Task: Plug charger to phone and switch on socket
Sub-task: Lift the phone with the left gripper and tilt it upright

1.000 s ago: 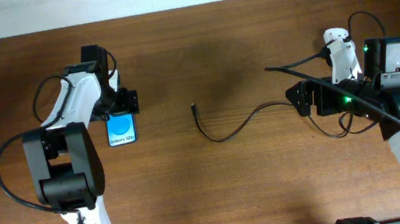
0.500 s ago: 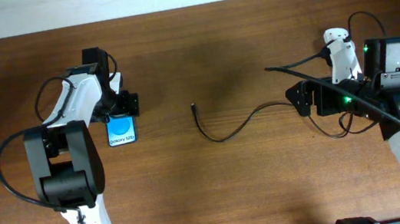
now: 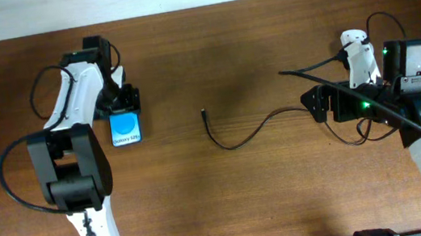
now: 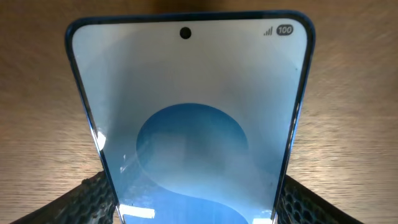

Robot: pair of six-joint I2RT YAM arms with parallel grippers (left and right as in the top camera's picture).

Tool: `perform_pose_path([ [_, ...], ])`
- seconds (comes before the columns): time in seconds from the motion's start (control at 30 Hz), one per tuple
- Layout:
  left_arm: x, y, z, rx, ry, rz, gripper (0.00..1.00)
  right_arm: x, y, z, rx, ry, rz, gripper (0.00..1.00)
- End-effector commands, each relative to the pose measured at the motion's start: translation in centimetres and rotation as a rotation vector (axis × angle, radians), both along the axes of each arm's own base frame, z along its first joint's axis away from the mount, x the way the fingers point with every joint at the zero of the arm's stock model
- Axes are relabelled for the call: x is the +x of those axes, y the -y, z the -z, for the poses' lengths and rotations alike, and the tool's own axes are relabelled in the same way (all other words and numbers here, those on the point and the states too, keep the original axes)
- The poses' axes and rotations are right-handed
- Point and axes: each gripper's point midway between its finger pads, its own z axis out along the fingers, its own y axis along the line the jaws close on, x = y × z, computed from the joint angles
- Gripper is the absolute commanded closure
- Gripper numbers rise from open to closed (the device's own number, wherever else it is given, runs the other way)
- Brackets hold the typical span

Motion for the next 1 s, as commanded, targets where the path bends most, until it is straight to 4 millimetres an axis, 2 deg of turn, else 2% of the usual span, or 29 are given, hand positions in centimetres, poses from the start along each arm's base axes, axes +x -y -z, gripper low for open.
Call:
perform_pose_path([
  [0.0,1.8,0.8,-3.2,-0.041,0.061,-0.014,0.40,0.2,-0.2,-0.7,0.000,0.017,-0.005,0.02],
  [0.13,2.8,1.9,-6.8,-0.109,0.104,-0.046,0.44,0.1,-0.2,-0.7,0.001,0.017,-0.005,0.02],
  [0.2,2.9,2.7,-8.4,-0.162,0.111,-0.108,0.50,0.1,-0.2,-0.7,0.001,0.017,-0.005,0.02],
  [0.27,2.9,4.0,-9.0,-0.240,0.100,-0.155,0.61,0.1,-0.2,-0.7,0.001,0.017,-0.005,0.02],
  [0.37,2.8,4.2,-9.1,-0.261,0.089,-0.212,1.00,0.1,-0.2,-0.7,0.001,0.017,-0.005,0.02],
  [0.47,2.8,4.8,-9.4,-0.265,0.086,-0.245,1.00,0.1,-0.2,-0.7,0.001,0.017,-0.005,0.02],
  [0.53,2.8,5.4,-10.9,-0.221,0.126,-0.262,1.00,0.1,-0.2,-0.7,0.001,0.017,-0.005,0.02],
  [0.6,2.6,6.5,-14.1,-0.186,0.211,-0.247,1.00,0.1,-0.2,-0.7,0.001,0.017,-0.005,0.02],
  [0.63,2.2,6.8,-16.6,-0.179,0.267,-0.268,1.00,0.1,-0.2,-0.7,0.001,0.017,-0.005,0.02],
  [0.73,1.0,6.9,-21.2,-0.211,0.359,-0.326,1.00,0.1,-0.2,-0.7,0.001,0.016,-0.005,0.02],
  [0.8,-0.2,6.8,-22.3,-0.242,0.346,-0.451,1.00,0.1,-0.2,-0.7,0.001,0.016,-0.005,0.02],
  [0.87,-1.1,7.1,-22.2,-0.265,0.302,-0.519,1.00,0.1,-0.2,-0.7,0.001,0.016,-0.005,0.02],
  [0.93,-2.8,9.8,-22.1,-0.357,0.199,-0.508,1.00,0.2,-0.2,-0.7,0.001,0.017,-0.005,0.02],
  [0.97,-3.2,10.5,-22.0,-0.368,0.178,-0.518,1.00,0.1,-0.2,-0.7,0.001,0.016,-0.005,0.02],
])
